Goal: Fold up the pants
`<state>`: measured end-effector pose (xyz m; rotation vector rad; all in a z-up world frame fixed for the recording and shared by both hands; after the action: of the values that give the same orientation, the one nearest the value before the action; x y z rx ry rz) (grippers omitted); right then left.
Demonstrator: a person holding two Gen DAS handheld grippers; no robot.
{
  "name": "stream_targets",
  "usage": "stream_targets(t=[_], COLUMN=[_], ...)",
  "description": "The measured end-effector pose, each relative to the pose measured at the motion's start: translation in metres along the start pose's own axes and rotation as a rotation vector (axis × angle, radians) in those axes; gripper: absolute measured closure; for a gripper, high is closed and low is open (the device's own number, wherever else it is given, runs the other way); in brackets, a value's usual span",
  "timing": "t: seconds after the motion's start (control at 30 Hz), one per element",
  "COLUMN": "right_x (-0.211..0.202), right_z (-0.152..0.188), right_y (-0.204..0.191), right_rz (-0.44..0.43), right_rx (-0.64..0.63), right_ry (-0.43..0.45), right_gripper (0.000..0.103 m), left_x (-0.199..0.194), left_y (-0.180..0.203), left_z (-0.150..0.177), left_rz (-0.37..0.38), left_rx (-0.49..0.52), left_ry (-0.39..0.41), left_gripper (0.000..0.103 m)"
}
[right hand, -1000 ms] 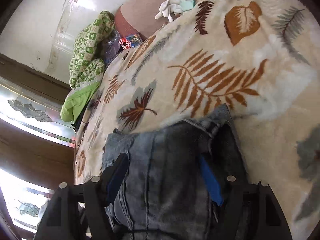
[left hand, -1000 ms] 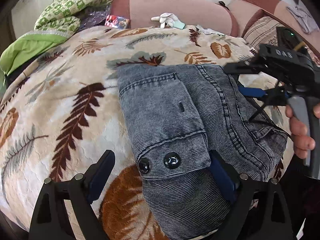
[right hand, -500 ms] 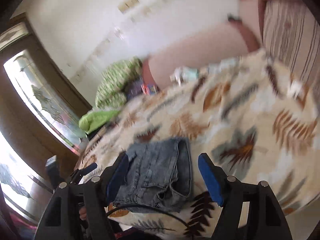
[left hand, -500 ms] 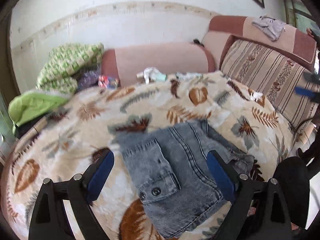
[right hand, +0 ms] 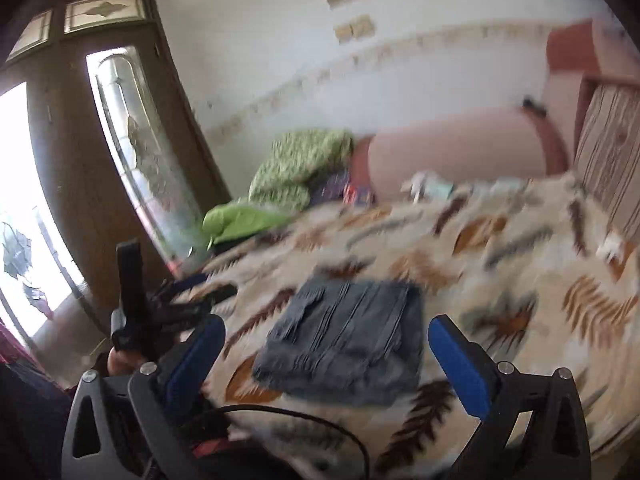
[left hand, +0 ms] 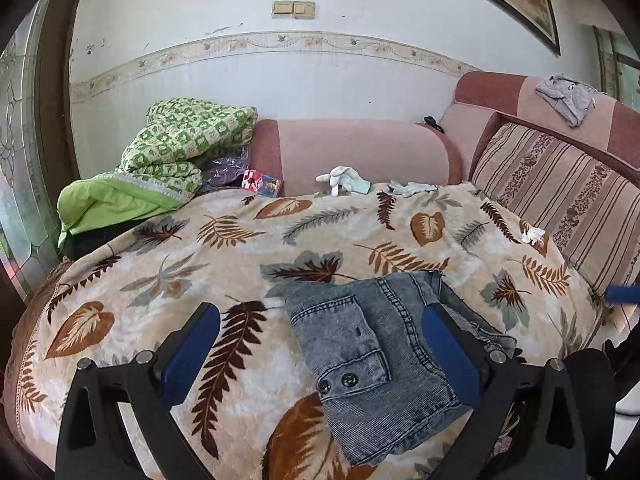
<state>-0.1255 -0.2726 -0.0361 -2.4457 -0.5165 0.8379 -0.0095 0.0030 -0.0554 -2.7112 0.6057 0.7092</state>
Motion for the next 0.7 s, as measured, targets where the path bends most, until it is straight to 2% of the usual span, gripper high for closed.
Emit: stream_targets(t=[0.07,0.17,0.23,0.33,0.47,0.63,0.7], right_x=[0.018,0.020,0.018,0.018,0.041,0.090,0.108], right_z=[0.022,0.042,0.044,0.030,0.011,0.001,0.004], right_y=[0.007,0.016,0.023,0.039,0.050,0.060,0.065], right_rz=[-0.026,-0.034,-0.010,0.047,0.111,0.086,0.110], right_rx=[0.037,0.062,0.061,0.118,0.166,0.247,0.267], right_ry=[-0.133,-0.171,-0.156,-0.109,-0.055,-0.064,-0.078], right_gripper=[0.000,0.000,0.000,0.000,0.000,0.002,0.015], left_x=[-0.001,0.002,0.009,0.023,0.039,0.051,0.056], left_y=[-0.004,-0.009,-0.010,-0.004,0.006,0.002,0.000], left_z=[0.006,0.012,0.014,0.020,0.028,0.030,0.030], left_rz=[-0.021,-0.038,-0.027,-0.005,0.004,-0.007,-0.020], left_rx=[0.001,-0.008,-0.025,-0.032,-0.019,-0.043,-0.051], left_ry=[-0.009,-0.037,-0.060,-0.107,-0.168,-0.209,-0.206], left_gripper=[0.002,0.002,0.002,0.002,0.002,0.002,0.002])
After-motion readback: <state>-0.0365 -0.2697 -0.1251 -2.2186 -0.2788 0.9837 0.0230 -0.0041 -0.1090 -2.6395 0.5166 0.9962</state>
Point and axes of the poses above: each gripper's, at about its wrist camera, not at the fingertips, and x roughly the way its jaws point, y to its right, z to its underside, the point moved 2 cm from there along x, roughly the way its jaws point, and after that the axes turned 11 degrees about x, right-handed, at the moved point
